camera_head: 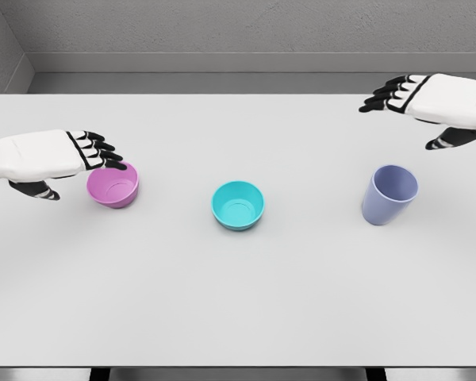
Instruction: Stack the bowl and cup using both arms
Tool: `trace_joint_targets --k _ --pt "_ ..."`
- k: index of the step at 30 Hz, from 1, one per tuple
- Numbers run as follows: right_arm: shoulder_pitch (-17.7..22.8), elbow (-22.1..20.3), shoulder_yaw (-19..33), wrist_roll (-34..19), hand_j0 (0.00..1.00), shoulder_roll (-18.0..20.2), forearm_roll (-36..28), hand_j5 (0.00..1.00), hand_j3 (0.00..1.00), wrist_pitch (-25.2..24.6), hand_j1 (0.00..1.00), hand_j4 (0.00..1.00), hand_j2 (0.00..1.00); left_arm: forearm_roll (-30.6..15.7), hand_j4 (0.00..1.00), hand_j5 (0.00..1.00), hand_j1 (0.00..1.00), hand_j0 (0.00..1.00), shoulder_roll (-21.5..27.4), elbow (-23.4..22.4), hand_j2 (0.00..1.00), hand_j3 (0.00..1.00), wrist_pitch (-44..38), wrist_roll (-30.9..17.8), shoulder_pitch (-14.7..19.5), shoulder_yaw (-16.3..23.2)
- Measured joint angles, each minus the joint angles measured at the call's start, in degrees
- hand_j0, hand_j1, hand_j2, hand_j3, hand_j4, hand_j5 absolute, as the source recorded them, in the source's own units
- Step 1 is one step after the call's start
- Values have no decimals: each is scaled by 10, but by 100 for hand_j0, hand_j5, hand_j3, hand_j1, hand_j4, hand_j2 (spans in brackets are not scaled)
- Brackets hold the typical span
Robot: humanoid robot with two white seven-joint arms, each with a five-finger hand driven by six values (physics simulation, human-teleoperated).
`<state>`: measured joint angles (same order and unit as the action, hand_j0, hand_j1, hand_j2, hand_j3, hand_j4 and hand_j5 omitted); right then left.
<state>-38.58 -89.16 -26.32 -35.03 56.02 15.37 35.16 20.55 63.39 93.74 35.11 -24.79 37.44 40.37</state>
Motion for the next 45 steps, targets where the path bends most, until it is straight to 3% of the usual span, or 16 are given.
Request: trace_joint_targets --k 5,9,16,19,21,22,25,29,45 --pt "1 -8 0 0 100 1 0 100 100 0 100 100 100 0 100 100 100 100 -1 0 100 100 0 -1 1 2" --pt "6 0 2 0 100 10 -2 100 100 0 100 100 100 -2 100 100 100 100 -2 -11 100 100 0 1 54 36" --pt "-6 3 10 0 100 44 -3 100 100 0 100 100 100 11 98 98 98 98 -6 -24 98 98 0 0 79 77" --pt "-4 -3 2 0 100 47 -4 100 100 0 100 100 100 18 96 96 96 96 -7 -25 96 96 0 1 111 103" --pt "1 -6 -2 0 100 47 -4 100 100 0 100 100 100 20 100 100 100 100 -13 -27 100 100 0 0 171 140" --pt "1 -7 -5 0 100 47 -4 100 100 0 100 100 100 20 100 100 100 100 -15 -27 100 100 -1 0 185 161" --pt "1 -8 -14 0 100 49 -4 100 100 0 100 100 100 21 100 100 100 100 -23 -27 100 100 0 -1 185 201" --pt "9 -9 -20 0 100 52 -4 100 100 0 100 100 100 22 100 100 100 100 -42 -37 100 100 0 -2 185 223" --pt "31 -45 -59 0 100 69 -4 100 100 0 100 100 100 19 100 100 100 100 -64 -89 100 100 0 -1 182 233"
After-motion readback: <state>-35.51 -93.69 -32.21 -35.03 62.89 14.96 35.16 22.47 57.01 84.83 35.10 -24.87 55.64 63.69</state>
